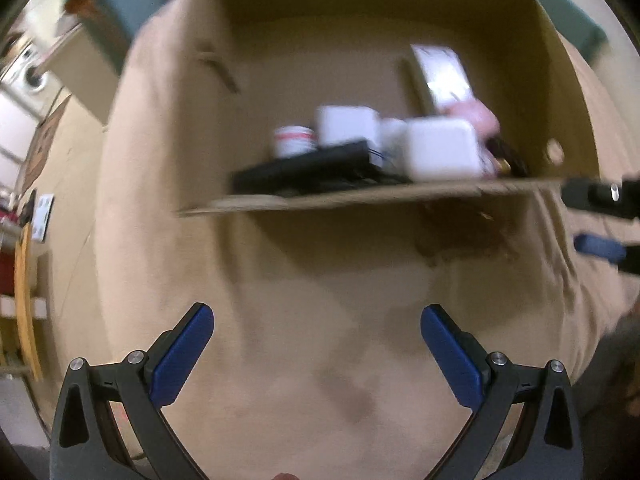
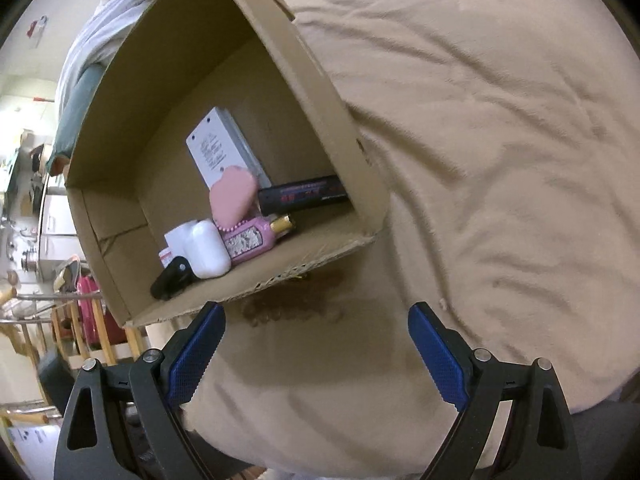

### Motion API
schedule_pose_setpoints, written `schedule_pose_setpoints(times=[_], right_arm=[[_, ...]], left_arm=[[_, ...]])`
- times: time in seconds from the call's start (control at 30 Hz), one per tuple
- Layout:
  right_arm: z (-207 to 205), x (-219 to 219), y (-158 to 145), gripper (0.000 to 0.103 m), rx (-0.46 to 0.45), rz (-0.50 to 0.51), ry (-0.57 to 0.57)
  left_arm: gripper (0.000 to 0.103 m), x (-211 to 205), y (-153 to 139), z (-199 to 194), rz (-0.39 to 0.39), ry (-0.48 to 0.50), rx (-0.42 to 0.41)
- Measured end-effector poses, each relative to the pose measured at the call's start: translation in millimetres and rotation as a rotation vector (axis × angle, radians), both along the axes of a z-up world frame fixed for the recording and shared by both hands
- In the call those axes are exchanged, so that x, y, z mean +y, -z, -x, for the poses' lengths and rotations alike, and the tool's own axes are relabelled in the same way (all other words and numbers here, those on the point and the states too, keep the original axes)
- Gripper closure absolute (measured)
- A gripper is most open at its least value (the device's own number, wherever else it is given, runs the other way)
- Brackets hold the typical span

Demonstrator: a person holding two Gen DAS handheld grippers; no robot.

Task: Organize rigid objects
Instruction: 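Withdraw both tools and grasp the pink comb with the left tool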

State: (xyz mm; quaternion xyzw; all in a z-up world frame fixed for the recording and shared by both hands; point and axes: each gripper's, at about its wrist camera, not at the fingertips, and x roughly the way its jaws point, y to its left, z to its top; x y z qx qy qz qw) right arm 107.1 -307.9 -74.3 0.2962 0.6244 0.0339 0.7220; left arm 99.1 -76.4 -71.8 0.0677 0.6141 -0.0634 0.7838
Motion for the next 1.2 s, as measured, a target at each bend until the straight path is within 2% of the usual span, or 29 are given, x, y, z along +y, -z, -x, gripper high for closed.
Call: schedule_pose_setpoints(times=[0.33, 0.6, 0.73, 0.93, 1.07, 1.2], right_arm=[[5, -14, -7, 0.004, -0.022, -0.021, 0.035], [9, -35, -27, 0.004, -0.09, -0.077, 0.081], [8, -39, -35, 0.004, -0.114, -0.083, 0.099], [8, -43, -39, 0.004, -0.133, -0.104, 0.104], [4, -41, -41, 0.004, -0.14, -0.116, 0.101], [3, -41, -42, 0.004, -0.146, -0.119, 0.098]], left_arm=[[0.0, -75, 20, -12, 0.084, 0.026, 0.025], [0.0, -124, 39, -35, -0.022, 0.07, 0.059], [0.0, -131, 58, -50, -0.04, 0.054, 0.13], [0.0, -135, 60, -57, -0.045, 0.062, 0.125], [0.011, -136, 55, -54, -0.029, 0.073, 0.119], [0.011, -128, 53, -55, -0.028, 0.079, 0.128]])
